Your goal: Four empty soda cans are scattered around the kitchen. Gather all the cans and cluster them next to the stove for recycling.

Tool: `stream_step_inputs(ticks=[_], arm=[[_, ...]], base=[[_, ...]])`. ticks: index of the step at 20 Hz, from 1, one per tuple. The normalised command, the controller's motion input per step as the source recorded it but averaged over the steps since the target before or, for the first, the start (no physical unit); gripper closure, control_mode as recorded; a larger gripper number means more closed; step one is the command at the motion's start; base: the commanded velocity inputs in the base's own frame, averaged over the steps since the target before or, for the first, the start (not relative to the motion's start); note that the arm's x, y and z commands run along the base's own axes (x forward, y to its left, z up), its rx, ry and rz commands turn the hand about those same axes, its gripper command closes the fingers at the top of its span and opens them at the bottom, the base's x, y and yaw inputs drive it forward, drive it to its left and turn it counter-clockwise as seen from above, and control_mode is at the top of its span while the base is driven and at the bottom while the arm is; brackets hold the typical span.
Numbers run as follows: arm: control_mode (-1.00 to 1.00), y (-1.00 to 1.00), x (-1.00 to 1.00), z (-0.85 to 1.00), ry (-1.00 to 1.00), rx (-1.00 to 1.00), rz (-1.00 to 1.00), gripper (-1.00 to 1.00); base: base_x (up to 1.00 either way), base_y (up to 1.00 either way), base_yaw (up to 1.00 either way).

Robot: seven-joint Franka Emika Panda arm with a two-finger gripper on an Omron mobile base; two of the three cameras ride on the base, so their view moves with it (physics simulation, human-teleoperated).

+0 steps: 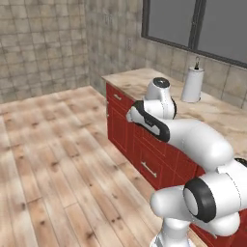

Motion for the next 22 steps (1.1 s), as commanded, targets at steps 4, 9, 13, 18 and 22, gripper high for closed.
stream_step_inputs(ticks=[4, 9, 13, 18, 22], arm=[[1.0, 0.0, 0.0, 0.0, 0.0, 0.0, 0.0, -1.0], [1.0, 0.0, 0.0, 0.0, 0.0, 0.0, 0.0, -1.0], [1.0, 0.0, 0.0, 0.0, 0.0, 0.0, 0.0, -1.0], [1.0, 0.0, 0.0, 0.0, 0.0, 0.0, 0.0, -1.0], [1.0, 0.0, 0.0, 0.0, 0.0, 0.0, 0.0, -1.0]], base=[[0.6, 0.0, 0.3], [0.46, 0.0, 0.37], [0.4, 0.0, 0.4], [0.39, 0.0, 0.41], [0.38, 0.0, 0.42]])
